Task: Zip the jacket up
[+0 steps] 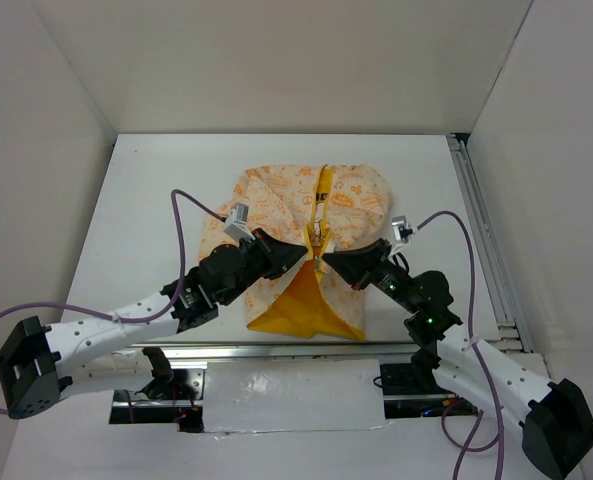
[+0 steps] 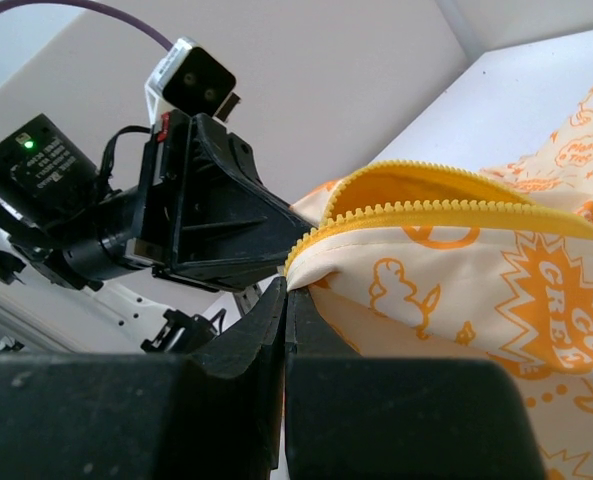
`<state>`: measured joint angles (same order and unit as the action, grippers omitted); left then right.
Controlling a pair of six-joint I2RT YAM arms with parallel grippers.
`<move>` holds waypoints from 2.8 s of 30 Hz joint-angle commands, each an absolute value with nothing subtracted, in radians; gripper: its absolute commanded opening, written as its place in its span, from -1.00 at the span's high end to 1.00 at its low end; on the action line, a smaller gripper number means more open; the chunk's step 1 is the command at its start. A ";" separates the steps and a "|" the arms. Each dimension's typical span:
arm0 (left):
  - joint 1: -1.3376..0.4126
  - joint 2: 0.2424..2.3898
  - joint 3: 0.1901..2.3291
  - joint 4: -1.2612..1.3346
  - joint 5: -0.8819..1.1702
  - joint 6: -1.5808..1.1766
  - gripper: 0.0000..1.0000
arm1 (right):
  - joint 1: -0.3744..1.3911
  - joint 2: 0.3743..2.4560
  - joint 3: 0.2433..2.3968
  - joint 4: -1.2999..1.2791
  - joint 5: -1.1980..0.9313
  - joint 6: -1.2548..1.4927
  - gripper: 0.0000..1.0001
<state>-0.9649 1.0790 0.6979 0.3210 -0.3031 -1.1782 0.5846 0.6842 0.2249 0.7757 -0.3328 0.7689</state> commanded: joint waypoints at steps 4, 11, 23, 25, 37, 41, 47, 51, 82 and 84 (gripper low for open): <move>-0.969 1.040 0.716 0.402 -0.316 -1.150 1.00 | 0.583 0.715 0.278 0.815 -0.331 0.759 1.00; -0.969 1.045 0.718 0.399 -0.311 -1.146 1.00 | 0.581 0.752 0.278 0.850 -0.337 0.772 1.00; -0.969 1.046 0.707 0.400 -0.308 -1.157 1.00 | 0.583 0.749 0.278 0.897 -0.344 0.790 1.00; -0.971 1.043 0.703 0.408 -0.301 -1.149 1.00 | 0.581 0.752 0.278 0.899 -0.341 0.793 1.00; -0.969 1.011 0.657 0.431 -0.213 -1.146 1.00 | 0.584 0.785 0.278 0.959 -0.279 0.816 1.00; -0.971 1.000 0.646 0.450 -0.183 -1.126 1.00 | 0.584 0.801 0.279 0.969 -0.258 0.841 1.00; -0.971 1.035 0.672 0.419 -0.170 -1.121 1.00 | 0.592 0.807 0.291 0.967 -0.259 0.847 1.00; -0.971 1.049 0.698 0.368 -0.184 -1.146 1.00 | 0.658 0.818 0.308 0.885 -0.186 0.789 1.00; -0.948 0.969 0.724 0.180 -0.140 -1.150 1.00 | 0.916 0.798 0.287 0.802 0.158 0.557 1.00; -0.948 0.994 0.742 0.137 -0.158 -1.180 1.00 | 0.917 0.796 0.308 0.751 0.108 0.551 1.00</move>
